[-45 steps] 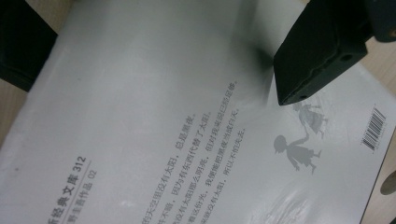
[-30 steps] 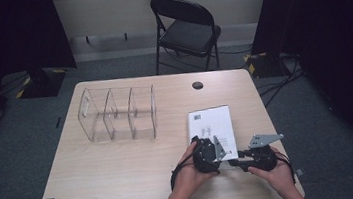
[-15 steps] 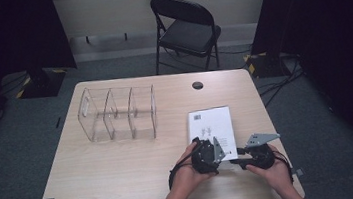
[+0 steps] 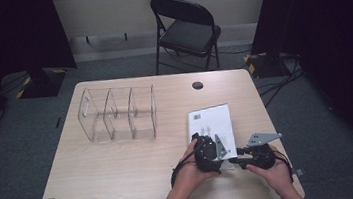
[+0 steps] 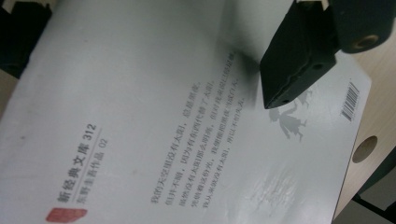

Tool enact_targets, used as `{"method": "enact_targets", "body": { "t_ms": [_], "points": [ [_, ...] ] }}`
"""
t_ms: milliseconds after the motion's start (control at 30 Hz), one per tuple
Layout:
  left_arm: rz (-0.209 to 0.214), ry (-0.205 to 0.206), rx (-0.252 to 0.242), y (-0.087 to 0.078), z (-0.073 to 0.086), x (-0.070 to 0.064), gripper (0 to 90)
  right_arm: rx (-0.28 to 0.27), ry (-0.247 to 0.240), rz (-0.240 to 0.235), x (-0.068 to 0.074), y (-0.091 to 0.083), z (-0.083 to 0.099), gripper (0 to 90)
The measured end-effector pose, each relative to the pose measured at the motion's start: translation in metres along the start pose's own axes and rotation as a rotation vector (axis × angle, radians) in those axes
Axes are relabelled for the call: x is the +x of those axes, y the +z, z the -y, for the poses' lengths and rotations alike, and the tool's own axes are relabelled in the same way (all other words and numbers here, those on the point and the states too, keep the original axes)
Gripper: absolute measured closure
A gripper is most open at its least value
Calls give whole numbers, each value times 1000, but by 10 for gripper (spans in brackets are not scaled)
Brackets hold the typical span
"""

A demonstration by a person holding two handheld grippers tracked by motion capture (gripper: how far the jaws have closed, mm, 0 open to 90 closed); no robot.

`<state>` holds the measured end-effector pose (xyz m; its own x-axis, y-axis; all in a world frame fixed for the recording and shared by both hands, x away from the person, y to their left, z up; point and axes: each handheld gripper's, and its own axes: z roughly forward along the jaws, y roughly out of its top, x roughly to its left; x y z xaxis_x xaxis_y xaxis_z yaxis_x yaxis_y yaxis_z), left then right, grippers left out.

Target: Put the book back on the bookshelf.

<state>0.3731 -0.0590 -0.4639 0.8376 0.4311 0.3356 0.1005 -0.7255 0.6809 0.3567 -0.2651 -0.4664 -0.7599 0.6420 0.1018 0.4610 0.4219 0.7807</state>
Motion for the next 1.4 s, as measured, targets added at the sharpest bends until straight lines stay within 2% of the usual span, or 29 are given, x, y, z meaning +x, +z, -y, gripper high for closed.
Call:
{"method": "enact_targets", "body": {
  "t_ms": [200, 233, 267, 300, 333, 367, 400, 433, 467, 500, 533, 633, 667, 700, 733, 767, 800, 833, 933, 967, 1033, 1067, 1100, 1167, 1200, 1233, 1267, 1333, 1400],
  "points": [
    [-11, 9, 11, 1, -1, 0, 108, 7, 7, 7, 1, -1, -1, 616],
    [-15, 6, 4, 2, 0, -1, 115, 12, -5, 8, 1, -1, -1, 616],
    [-18, 37, 23, 1, 0, -1, 115, 12, -5, 8, 1, -1, -1, 616],
    [-22, 37, 26, 1, 0, -2, 127, 16, -13, 13, 1, -1, -1, 616],
    [-29, 42, 2, 1, -1, -4, 179, 15, -17, 9, 1, -1, 0, 616],
    [-28, 53, 14, -1, -1, -5, 179, 15, -17, 9, 1, -1, 0, 616],
    [-35, 83, 7, -2, -2, -6, 248, 7, -17, 4, 1, -1, -1, 613],
    [-37, 122, 35, -5, -3, -6, 273, 2, -18, -2, 2, -1, -1, 603],
    [-45, 120, 9, -4, -2, -7, 273, 2, -18, -2, 2, -1, -1, 603],
    [-38, 149, 25, -5, -1, -7, 283, 3, -19, -7, 2, -2, -1, 588],
    [-38, 155, 12, -4, 0, -8, 288, 3, -31, -6, 0, -4, 0, 564],
    [-29, 160, 12, -5, 1, -8, 297, 11, -36, 5, -3, -6, 4, 551],
    [-33, 155, -4, -4, 2, -9, 302, 17, -35, 8, -5, -7, 7, 551],
    [-30, 193, 9, -6, 1, -8, 311, 23, -37, 9, -8, -8, 9, 542],
    [-29, 192, 6, -6, 2, -7, 318, 28, -33, 18, -12, -9, 14, 513],
    [-33, 168, -13, -5, 2, -8, 318, 28, -33, 18, -12, -9, 14, 513],
    [-37, 179, -8, -6, 0, -8, 326, 29, -21, 18, -14, -9, 16, 497],
    [-38, 169, -11, -6, 0, -9, 339, 33, -20, 24, -16, -8, 18, 473],
    [-18, 201, 18, -11, -3, -5, 369, 46, -30, 25, -21, -5, 24, 423],
    [-22, 188, 4, -11, -4, -6, 378, 50, -40, 31, -21, -4, 25, 405],
    [-23, 186, 10, -15, -6, -4, 410, 66, -43, 39, -23, -3, 27, 369],
    [-27, 161, -3, -14, -6, -6, 419, 69, -46, 34, -23, -3, 27, 366],
    [-24, 200, 26, -18, -8, -3, 419, 69, -46, 34, -23, -3, 27, 366],
    [-28, 193, 28, -20, -9, -3, 441, 73, -53, 31, -24, -2, 28, 356],
    [-31, 166, 20, -21, -8, -4, 441, 80, -53, 31, -24, -1, 29, 349],
    [-30, 192, 44, -23, -10, -2, 449, 85, -62, 26, -25, 0, 30, 345],
    [-29, 173, 39, -23, -10, -3, 456, 94, -66, 25, -25, 0, 30, 337],
    [-30, 189, 52, -26, -14, -1, 468, 96, -81, 27, -25, 1, 31, 333],
    [-17, 183, 71, -28, -16, 0, 482, 98, -89, 27, -25, 1, 31, 326]
  ]
}}
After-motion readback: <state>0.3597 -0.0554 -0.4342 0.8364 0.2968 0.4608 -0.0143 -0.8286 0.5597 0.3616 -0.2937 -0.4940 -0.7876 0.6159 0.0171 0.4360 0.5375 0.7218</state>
